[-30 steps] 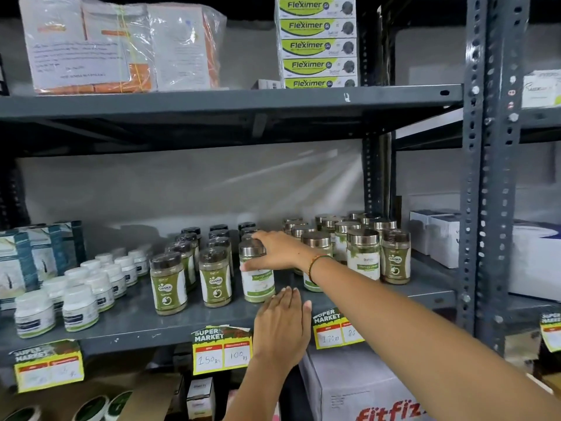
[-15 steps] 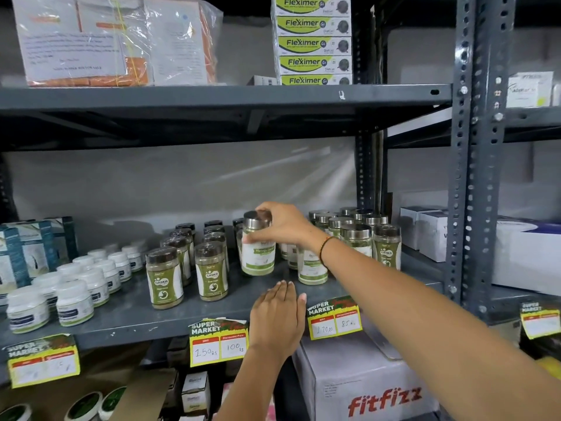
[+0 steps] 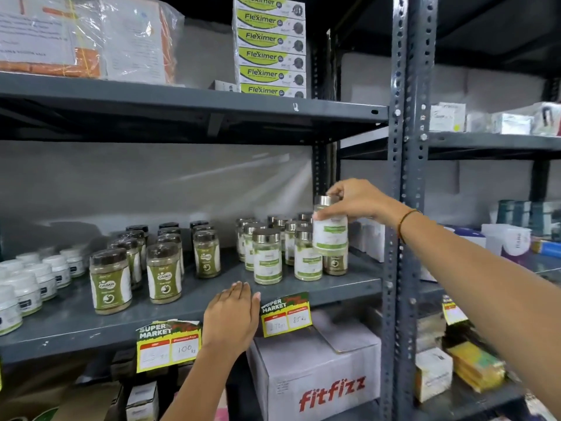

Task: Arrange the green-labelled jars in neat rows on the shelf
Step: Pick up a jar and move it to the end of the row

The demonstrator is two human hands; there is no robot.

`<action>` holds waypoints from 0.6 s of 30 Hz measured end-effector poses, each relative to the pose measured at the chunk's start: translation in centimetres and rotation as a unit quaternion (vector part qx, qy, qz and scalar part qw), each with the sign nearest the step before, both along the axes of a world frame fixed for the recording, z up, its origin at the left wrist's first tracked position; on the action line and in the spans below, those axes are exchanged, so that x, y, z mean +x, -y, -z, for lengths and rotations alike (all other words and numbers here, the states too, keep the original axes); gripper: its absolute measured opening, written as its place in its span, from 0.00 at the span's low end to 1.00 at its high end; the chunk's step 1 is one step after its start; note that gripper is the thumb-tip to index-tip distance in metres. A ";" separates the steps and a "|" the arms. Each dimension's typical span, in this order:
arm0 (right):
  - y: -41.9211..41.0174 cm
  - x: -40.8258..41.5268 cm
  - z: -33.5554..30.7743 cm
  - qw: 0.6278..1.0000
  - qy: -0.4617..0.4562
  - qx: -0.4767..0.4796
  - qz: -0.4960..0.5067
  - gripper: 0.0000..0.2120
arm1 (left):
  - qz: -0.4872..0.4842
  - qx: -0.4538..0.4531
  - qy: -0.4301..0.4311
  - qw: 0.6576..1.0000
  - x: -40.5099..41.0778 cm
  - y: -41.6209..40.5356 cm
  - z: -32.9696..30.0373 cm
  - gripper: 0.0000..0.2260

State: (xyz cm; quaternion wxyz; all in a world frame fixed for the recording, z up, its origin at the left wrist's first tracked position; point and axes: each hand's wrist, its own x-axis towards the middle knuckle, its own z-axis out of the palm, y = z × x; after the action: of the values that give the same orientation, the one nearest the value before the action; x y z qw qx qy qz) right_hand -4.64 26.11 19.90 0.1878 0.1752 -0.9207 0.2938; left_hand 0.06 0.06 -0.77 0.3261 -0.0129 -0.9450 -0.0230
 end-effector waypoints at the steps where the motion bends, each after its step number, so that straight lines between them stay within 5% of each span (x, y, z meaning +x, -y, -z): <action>1: -0.9 -0.3 0.2 1.000 0.000 0.020 0.020 0.29 | 0.000 -0.001 -0.001 1.000 0.0 0.0 0.0 0.25; 18: -4.9 -4.9 3.8 0.965 0.043 0.195 0.170 0.28 | 0.006 0.007 0.005 1.000 -0.8 0.4 0.6 0.26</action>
State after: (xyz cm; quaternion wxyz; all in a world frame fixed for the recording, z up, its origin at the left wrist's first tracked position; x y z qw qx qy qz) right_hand -9.50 31.00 16.12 0.1579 0.0364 -0.9836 0.0798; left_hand -0.71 -0.33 -1.36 0.3209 -0.0163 -0.9465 -0.0313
